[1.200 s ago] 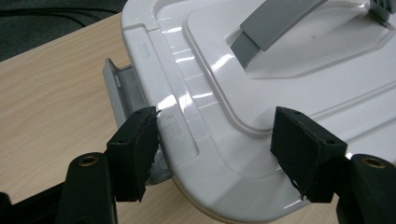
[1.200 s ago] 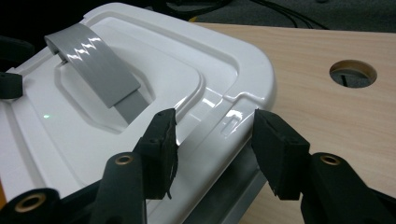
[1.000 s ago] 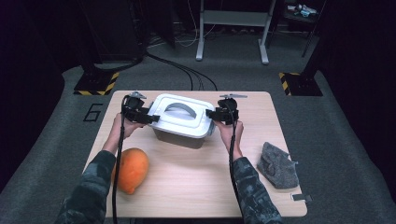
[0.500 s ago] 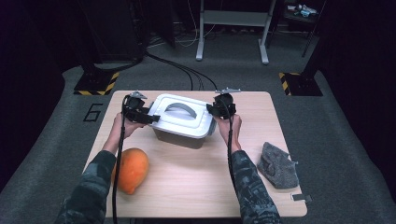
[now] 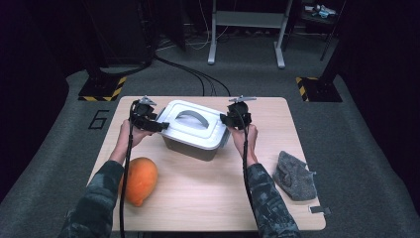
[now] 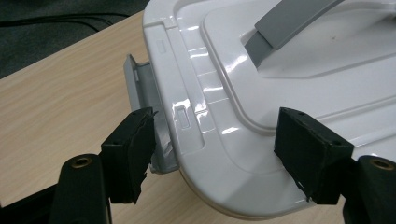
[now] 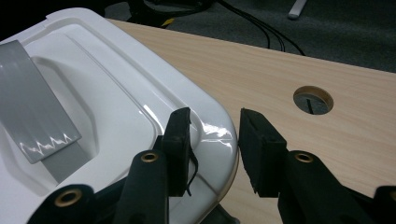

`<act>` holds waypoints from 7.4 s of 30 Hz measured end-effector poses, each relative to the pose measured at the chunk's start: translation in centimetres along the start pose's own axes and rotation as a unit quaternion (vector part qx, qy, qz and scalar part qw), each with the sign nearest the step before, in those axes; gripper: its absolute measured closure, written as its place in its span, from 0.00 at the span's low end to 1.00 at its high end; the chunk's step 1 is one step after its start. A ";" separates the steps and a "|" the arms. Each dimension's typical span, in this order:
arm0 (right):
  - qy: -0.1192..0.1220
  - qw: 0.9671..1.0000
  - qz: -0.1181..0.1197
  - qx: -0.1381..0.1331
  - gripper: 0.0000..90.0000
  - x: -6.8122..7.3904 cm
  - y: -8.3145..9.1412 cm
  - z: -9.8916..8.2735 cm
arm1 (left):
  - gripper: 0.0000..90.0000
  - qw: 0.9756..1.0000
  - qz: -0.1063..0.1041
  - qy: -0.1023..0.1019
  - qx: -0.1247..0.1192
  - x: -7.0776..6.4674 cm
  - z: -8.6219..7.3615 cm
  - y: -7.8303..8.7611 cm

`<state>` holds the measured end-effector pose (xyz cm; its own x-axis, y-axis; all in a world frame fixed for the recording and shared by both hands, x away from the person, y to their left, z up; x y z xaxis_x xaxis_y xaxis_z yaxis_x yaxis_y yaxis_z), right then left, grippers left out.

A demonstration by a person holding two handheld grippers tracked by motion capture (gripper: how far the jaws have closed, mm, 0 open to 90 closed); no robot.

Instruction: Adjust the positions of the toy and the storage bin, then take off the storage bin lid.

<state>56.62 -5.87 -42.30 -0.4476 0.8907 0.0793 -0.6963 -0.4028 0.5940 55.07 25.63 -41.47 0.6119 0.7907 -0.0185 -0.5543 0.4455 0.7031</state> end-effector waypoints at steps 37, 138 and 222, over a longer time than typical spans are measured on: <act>-0.004 1.000 0.028 -0.004 0.76 -0.4 1.0 -0.9 | 0.44 0.999 -0.035 0.016 -0.009 0.0 -0.1 -0.2; 0.118 0.987 0.111 -0.005 0.16 6.8 5.5 -1.4 | 0.00 0.990 0.074 0.116 -0.025 6.1 -14.0 5.1; 0.123 0.987 0.101 0.018 0.74 10.2 2.9 2.4 | 0.00 0.984 0.130 0.123 -0.019 7.5 -20.0 0.8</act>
<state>51.44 2.54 -37.86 -0.7007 0.7135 0.0048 -0.5612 -0.5552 0.6139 47.92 40.36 -55.25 0.2934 0.9559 -0.0163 -0.6981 0.2258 0.6795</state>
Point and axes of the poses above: each handheld gripper's, and its own axes: y roughly backward along the jaws, z roughly out of its top, x roughly to its left, the point moved 3 cm from there along -y, roughly forward along the jaws, and after that the axes turned 2 degrees about y, right-handed, at the moved point
